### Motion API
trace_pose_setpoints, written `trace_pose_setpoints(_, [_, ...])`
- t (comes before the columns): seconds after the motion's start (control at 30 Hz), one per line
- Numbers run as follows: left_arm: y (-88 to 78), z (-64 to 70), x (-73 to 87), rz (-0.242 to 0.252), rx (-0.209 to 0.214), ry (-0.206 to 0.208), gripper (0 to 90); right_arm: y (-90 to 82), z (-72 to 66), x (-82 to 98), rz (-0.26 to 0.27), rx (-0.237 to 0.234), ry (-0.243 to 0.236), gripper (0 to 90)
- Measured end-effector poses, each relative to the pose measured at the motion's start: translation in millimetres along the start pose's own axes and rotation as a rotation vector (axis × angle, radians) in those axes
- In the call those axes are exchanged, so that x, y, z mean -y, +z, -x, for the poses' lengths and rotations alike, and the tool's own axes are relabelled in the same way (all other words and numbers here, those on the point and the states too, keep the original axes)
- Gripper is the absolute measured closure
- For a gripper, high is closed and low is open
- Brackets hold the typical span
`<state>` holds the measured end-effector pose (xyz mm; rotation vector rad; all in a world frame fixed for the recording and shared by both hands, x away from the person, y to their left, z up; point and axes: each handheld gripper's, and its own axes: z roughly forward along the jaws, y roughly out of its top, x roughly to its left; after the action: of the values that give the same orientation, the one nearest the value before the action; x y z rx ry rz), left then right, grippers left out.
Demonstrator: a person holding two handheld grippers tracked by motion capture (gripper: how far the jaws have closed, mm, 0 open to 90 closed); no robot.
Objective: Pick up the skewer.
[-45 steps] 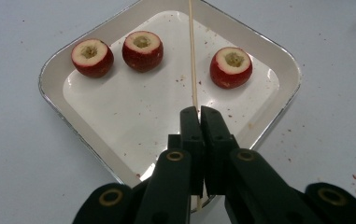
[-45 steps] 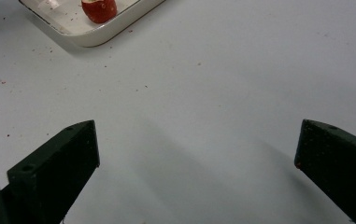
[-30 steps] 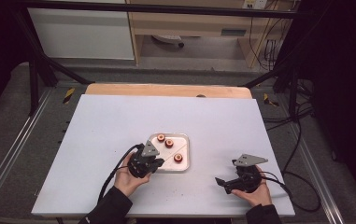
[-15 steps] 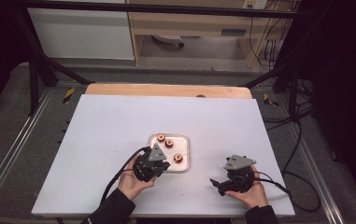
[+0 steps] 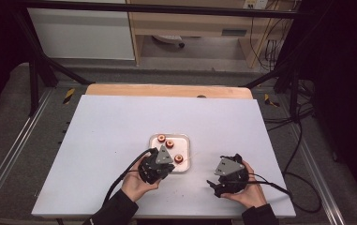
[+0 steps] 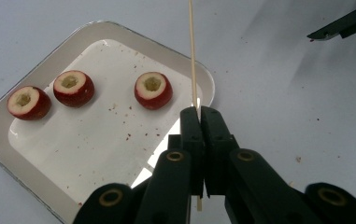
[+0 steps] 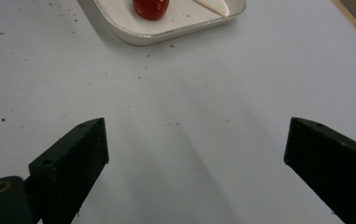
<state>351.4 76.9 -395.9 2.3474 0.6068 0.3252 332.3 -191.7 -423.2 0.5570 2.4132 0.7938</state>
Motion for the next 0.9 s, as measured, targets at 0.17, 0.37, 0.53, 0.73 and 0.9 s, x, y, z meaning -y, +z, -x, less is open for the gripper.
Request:
trace_pose_setpoints(0.17, [2.9, 5.9, -7.7, -0.024, 0.004, 0.036, 88.7, 0.0, -3.8, -11.1, 0.006, 0.005, -0.074, 10.2])
trace_pose_setpoints(0.37, [6.5, 14.1, -17.7, -0.042, 0.016, 0.068, 88.7, 2.3, -8.8, -18.6, 0.0, 0.013, -0.163, 14.4])
trace_pose_setpoints(0.53, [11.8, 17.6, -22.5, -0.064, 0.026, 0.089, 88.7, 4.5, -11.9, -19.8, 0.013, 0.012, -0.237, 20.6])
trace_pose_setpoints(0.73, [18.7, 22.6, -27.8, -0.083, 0.038, 0.101, 88.7, 7.6, -14.0, -20.5, 0.027, 0.011, -0.344, 28.9])
trace_pose_setpoints(0.9, [24.1, 28.2, -34.0, -0.092, 0.052, 0.114, 88.7, 10.2, -16.5, -20.3, 0.032, 0.01, -0.419, 35.1])
